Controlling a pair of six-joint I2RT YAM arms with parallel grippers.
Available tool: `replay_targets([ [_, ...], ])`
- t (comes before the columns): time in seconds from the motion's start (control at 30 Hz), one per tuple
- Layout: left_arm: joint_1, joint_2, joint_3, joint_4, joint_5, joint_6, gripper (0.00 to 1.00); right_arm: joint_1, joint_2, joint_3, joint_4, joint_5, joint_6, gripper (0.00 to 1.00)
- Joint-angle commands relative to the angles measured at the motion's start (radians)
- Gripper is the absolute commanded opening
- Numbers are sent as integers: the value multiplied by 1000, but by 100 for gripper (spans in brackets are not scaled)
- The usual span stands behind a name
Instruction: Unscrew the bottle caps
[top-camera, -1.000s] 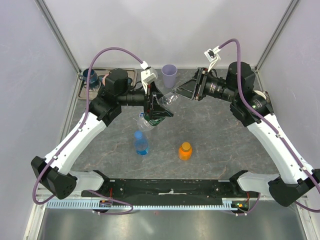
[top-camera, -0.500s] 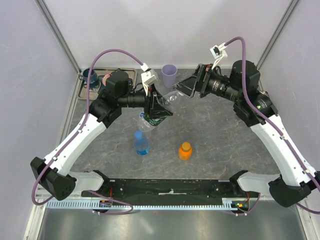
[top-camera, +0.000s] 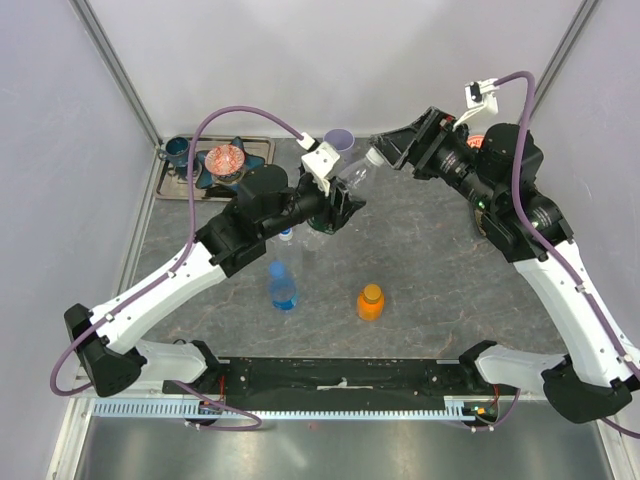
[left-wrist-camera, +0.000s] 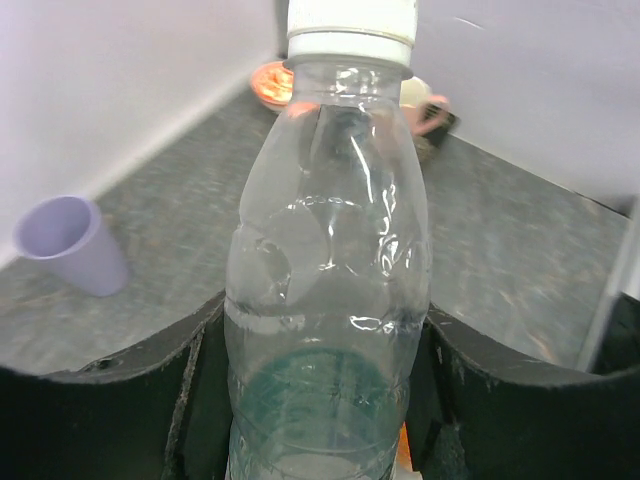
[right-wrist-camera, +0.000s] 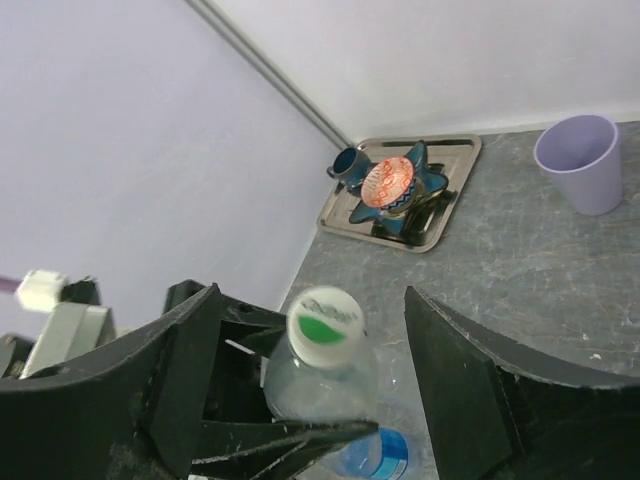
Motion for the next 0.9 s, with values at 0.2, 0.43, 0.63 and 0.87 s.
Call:
replay_targets([
  [0.2, -82, -27, -38, 213, -396, 157, 37, 0, 34, 12, 45, 101, 55, 76],
  [0.43, -96, -30, -55, 218, -398, 160, 37, 2, 69, 12, 86, 81, 73, 72],
  [0.63, -96, -24, -53, 218, -396, 161, 36, 3, 73, -3, 112, 51, 78, 70],
  [0.87, -96, 3, -27, 198, -379, 147, 36, 11, 81, -8, 114, 37, 67, 69],
])
